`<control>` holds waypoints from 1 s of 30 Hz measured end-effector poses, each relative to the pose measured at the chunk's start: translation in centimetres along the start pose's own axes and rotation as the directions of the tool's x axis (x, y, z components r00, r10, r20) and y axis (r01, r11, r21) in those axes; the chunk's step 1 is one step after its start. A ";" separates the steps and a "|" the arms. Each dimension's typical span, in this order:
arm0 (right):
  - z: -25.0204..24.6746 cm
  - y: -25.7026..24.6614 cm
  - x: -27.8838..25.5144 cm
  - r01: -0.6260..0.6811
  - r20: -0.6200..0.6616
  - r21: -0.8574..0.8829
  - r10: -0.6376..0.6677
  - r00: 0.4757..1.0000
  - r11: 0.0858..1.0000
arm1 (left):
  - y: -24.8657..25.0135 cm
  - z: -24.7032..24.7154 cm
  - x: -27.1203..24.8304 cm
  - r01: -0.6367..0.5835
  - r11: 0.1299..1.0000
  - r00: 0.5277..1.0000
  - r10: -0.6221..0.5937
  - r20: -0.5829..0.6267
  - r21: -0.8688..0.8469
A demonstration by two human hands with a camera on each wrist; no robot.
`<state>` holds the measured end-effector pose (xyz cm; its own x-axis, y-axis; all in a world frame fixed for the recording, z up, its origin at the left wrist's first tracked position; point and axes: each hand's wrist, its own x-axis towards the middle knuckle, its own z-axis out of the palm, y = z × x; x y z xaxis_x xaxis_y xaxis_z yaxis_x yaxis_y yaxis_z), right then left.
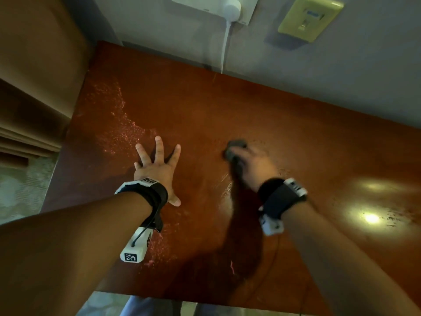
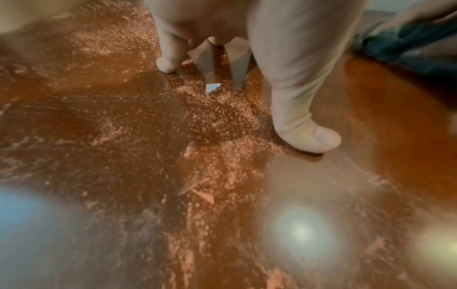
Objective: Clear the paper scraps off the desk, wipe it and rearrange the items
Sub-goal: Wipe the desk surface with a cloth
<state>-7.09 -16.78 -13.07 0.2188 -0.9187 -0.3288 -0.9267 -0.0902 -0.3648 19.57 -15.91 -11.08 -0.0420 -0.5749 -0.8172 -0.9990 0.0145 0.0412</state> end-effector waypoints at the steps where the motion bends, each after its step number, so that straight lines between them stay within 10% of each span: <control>1: -1.7 1.9 1.3 -0.103 -0.036 -0.001 0.103 0.994 0.995 | 0.0 0.0 0.0 0.003 1.000 1.000 -0.003 -0.004 0.005; 7: -5.1 6.0 3.3 -0.402 -0.115 0.030 0.402 0.908 0.915 | 0.0 0.1 0.1 0.008 1.000 1.000 -0.008 -0.023 0.024; 15: 2.7 -2.1 -5.6 -0.071 0.084 -0.013 0.072 0.994 0.997 | 0.3 -0.2 -1.0 0.019 1.000 0.999 -0.018 -0.049 0.018; 23: 7.3 -5.3 -16.2 0.241 0.367 -0.067 -0.201 0.908 0.968 | 1.9 5.8 -6.7 -0.105 0.991 0.944 0.125 -0.306 0.081; 30: 8.7 -5.1 -18.5 0.307 0.448 -0.067 -0.246 0.860 0.949 | 1.7 13.5 -11.3 0.040 0.999 0.997 -0.042 -0.067 -0.028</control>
<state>-3.79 4.02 -12.73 0.5526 -0.5954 -0.5832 -0.8334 -0.3932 -0.3884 18.14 1.63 -9.52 0.0005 -0.6284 -0.7779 -0.9992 -0.0312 0.0246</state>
